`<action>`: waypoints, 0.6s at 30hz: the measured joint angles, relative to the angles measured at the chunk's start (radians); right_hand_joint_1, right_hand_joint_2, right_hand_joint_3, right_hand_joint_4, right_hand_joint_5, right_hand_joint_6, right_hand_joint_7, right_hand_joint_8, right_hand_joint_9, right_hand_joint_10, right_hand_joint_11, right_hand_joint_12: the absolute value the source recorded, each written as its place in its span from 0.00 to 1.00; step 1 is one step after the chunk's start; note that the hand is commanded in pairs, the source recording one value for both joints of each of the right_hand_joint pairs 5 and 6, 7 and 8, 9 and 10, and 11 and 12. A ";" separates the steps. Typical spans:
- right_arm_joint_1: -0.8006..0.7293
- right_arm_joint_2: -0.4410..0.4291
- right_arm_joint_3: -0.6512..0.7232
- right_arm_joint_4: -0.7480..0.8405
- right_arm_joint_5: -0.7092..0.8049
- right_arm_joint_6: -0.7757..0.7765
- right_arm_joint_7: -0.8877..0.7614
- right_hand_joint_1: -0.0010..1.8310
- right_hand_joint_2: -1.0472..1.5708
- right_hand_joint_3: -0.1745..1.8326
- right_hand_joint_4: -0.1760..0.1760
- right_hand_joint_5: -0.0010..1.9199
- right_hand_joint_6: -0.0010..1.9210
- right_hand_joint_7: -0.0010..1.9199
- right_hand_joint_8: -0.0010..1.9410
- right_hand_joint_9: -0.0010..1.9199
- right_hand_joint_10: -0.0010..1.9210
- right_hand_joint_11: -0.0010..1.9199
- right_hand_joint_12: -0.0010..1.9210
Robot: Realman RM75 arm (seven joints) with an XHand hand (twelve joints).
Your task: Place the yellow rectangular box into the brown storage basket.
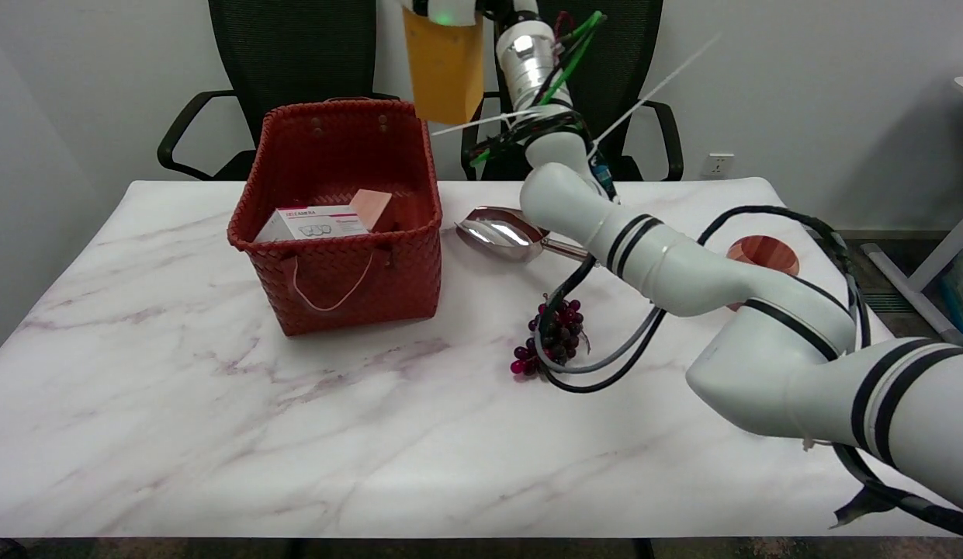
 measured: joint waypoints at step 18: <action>0.098 -0.132 -0.047 -0.183 -0.335 -0.080 -0.165 0.65 0.62 0.61 0.50 0.62 0.61 0.68 0.67 0.58 0.58 0.53 0.53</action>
